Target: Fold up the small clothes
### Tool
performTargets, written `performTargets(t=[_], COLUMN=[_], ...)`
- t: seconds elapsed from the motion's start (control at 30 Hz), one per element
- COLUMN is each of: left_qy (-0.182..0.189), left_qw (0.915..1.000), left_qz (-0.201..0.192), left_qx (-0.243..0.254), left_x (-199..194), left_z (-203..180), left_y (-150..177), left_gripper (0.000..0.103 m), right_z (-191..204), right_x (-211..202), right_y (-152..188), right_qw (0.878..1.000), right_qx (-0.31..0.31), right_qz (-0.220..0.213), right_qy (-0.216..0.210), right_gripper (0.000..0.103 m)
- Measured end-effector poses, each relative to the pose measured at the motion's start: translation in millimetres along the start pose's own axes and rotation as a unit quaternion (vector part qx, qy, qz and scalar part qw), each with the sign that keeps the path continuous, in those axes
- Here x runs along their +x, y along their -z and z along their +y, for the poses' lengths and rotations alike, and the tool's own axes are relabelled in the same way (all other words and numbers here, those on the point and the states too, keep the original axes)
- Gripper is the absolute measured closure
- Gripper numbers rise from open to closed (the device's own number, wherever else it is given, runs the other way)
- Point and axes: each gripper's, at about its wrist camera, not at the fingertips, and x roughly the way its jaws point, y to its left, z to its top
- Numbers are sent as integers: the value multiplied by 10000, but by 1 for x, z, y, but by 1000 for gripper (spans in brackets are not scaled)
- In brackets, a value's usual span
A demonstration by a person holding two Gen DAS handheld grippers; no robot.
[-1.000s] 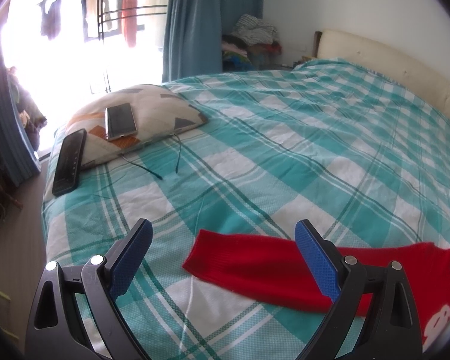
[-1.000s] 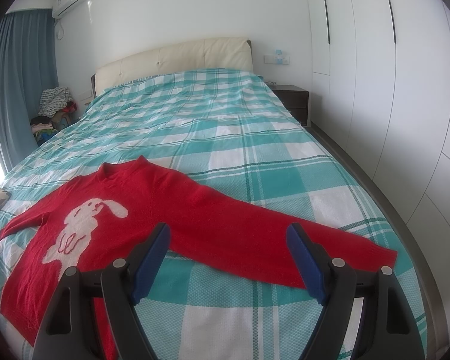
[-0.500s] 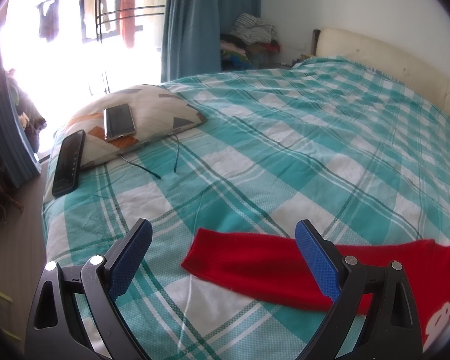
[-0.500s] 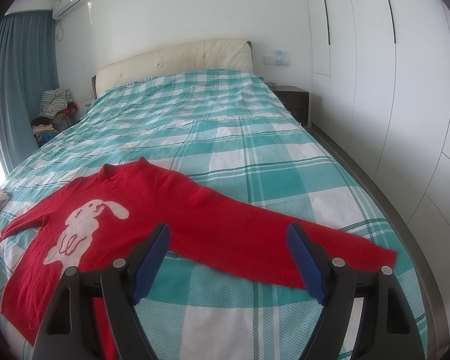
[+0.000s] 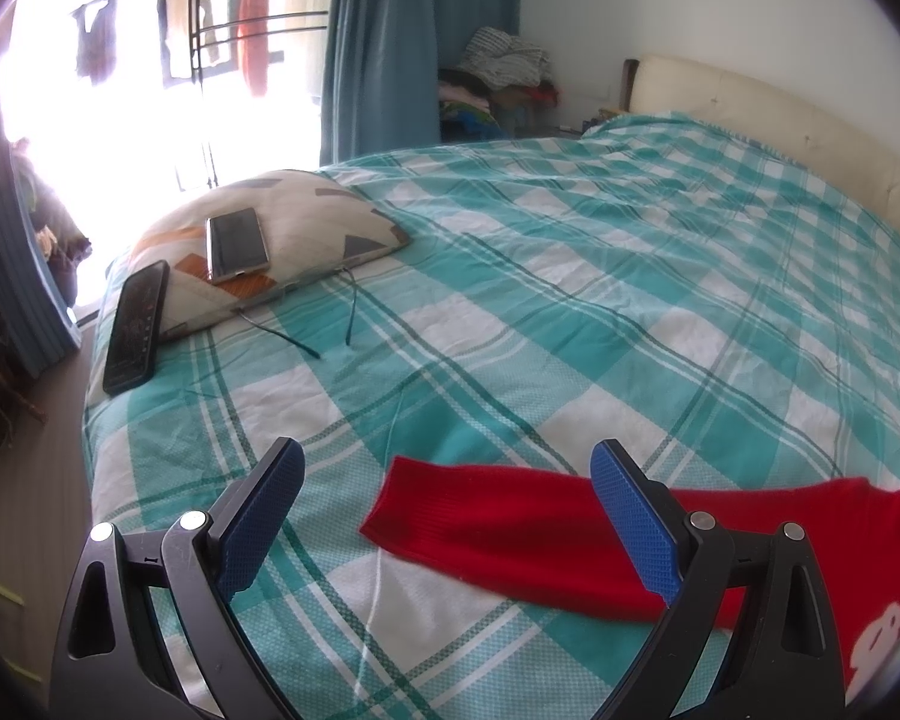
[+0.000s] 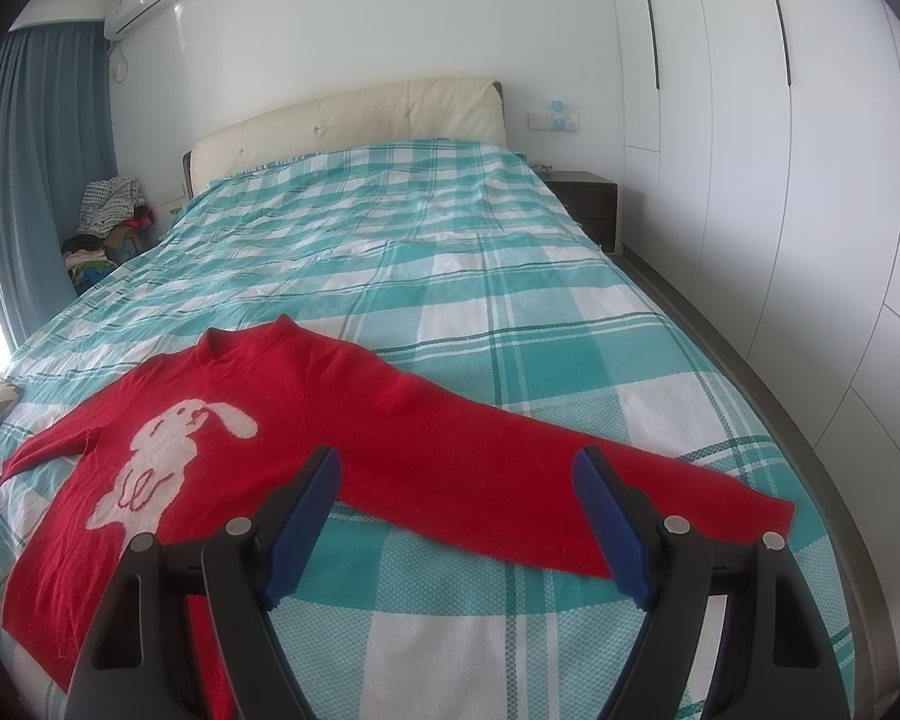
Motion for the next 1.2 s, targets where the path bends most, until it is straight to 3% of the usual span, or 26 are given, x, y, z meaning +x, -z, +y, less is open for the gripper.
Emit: performTargets(t=[1.0, 1.1, 1.2], left_qy=[142, 249, 338], left_qw=[9998, 9995, 9991], left_qz=[113, 160, 211], left_qx=[29, -55, -130], left_x=[1, 1, 1], left_z=[-7, -5, -2], left_y=[4, 2, 1], left_gripper=[6, 6, 6], right_z=[-4, -30, -87], right_x=[1, 0, -9], right_y=[0, -1, 3], right_qw=[9999, 9981, 9836], right_qx=[132, 604, 1787], right_qz=[42, 80, -39], right_qy=[31, 119, 257], right_gripper=[24, 24, 24])
